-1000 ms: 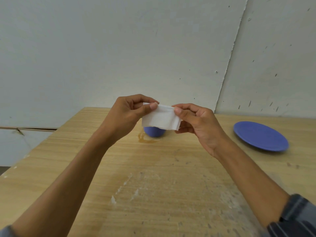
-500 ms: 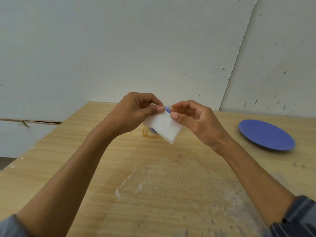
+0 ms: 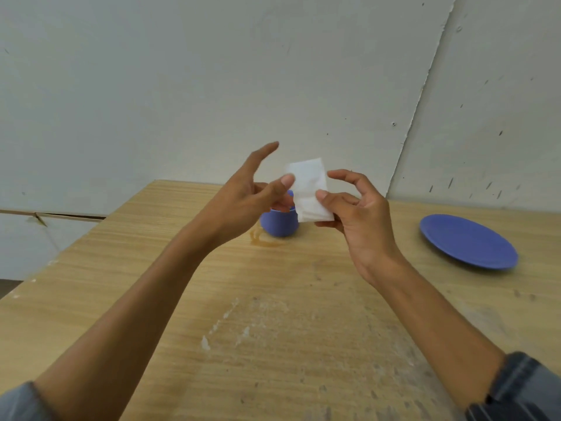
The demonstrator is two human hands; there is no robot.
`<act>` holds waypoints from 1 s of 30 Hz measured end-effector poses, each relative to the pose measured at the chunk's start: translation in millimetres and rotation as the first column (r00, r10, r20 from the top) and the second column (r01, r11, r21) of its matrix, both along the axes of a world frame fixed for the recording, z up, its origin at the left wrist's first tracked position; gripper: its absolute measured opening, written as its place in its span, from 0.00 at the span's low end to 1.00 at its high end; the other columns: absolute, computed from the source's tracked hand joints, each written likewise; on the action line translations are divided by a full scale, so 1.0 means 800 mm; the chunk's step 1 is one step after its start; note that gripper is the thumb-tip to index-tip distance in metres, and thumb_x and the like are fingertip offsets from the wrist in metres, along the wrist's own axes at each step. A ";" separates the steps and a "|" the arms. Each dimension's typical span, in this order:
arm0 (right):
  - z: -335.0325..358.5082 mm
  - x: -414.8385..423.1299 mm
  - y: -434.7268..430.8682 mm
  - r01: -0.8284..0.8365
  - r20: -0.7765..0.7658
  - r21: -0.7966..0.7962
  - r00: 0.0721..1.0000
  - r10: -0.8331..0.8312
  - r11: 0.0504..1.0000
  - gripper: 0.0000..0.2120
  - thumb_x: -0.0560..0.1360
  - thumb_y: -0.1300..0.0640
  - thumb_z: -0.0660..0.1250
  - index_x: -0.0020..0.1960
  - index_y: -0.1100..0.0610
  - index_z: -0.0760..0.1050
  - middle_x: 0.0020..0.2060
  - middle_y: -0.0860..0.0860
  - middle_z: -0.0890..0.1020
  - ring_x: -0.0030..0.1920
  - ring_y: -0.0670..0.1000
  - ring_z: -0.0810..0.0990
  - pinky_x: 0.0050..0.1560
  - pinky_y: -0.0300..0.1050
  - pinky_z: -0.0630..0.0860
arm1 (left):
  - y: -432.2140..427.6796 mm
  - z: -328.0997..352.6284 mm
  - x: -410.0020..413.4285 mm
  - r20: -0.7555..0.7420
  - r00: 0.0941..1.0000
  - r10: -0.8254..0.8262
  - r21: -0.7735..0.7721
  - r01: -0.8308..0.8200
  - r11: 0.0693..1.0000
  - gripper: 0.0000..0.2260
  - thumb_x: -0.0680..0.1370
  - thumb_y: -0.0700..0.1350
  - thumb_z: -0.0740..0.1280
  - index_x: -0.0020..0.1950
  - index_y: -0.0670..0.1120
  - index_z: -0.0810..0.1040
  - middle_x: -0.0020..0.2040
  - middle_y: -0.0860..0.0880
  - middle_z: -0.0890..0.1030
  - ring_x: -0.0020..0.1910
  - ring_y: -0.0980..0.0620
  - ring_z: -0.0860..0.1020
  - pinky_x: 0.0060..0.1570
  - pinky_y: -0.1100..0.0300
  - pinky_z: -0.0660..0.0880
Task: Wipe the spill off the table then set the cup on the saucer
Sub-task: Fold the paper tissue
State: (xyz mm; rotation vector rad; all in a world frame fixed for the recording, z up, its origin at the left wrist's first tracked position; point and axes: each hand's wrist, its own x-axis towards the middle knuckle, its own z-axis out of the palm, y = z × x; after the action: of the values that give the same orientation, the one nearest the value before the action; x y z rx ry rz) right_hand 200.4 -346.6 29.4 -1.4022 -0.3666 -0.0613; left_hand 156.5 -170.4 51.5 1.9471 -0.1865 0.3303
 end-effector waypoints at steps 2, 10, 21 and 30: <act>0.000 -0.004 0.004 0.005 -0.004 0.018 1.000 -0.005 1.000 0.10 0.73 0.61 0.70 0.53 0.53 0.77 0.40 0.56 0.85 0.42 0.52 0.85 0.38 0.44 0.79 | -0.009 -0.004 0.000 0.013 0.999 -0.044 0.031 0.044 0.999 0.26 0.78 0.54 0.64 0.74 0.61 0.59 0.47 0.48 0.86 0.48 0.57 0.84 0.56 0.61 0.75; 0.001 -0.009 0.007 -0.047 0.002 0.005 0.999 0.047 0.999 0.06 0.74 0.61 0.69 0.50 0.56 0.80 0.42 0.56 0.86 0.47 0.53 0.85 0.46 0.45 0.81 | -0.009 -0.007 0.004 0.076 0.997 -0.022 -0.018 0.023 1.000 0.08 0.77 0.44 0.68 0.55 0.46 0.81 0.49 0.50 0.86 0.50 0.55 0.83 0.51 0.63 0.77; 0.000 -0.003 0.003 0.067 0.183 -0.296 0.983 -0.012 0.953 0.06 0.71 0.52 0.72 0.47 0.51 0.80 0.40 0.44 0.82 0.38 0.42 0.78 0.41 0.36 0.76 | 0.004 -0.005 0.010 0.142 0.981 0.132 0.136 -0.152 0.979 0.03 0.74 0.48 0.72 0.45 0.52 0.84 0.52 0.56 0.81 0.50 0.59 0.80 0.56 0.58 0.75; -0.008 -0.003 0.006 0.003 0.168 -0.232 0.985 0.038 0.973 0.11 0.73 0.58 0.71 0.55 0.53 0.77 0.41 0.52 0.85 0.39 0.45 0.82 0.43 0.45 0.80 | 0.000 -0.010 0.006 0.038 0.999 0.018 -0.030 -0.017 0.999 0.09 0.75 0.40 0.71 0.54 0.43 0.79 0.44 0.44 0.87 0.46 0.48 0.85 0.55 0.49 0.77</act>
State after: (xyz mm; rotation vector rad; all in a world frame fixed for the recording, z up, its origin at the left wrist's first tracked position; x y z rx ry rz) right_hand 198.4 -341.6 22.9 -1.6300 -0.5432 -0.1289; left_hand 161.6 -170.7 43.6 1.9147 -0.1885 0.3795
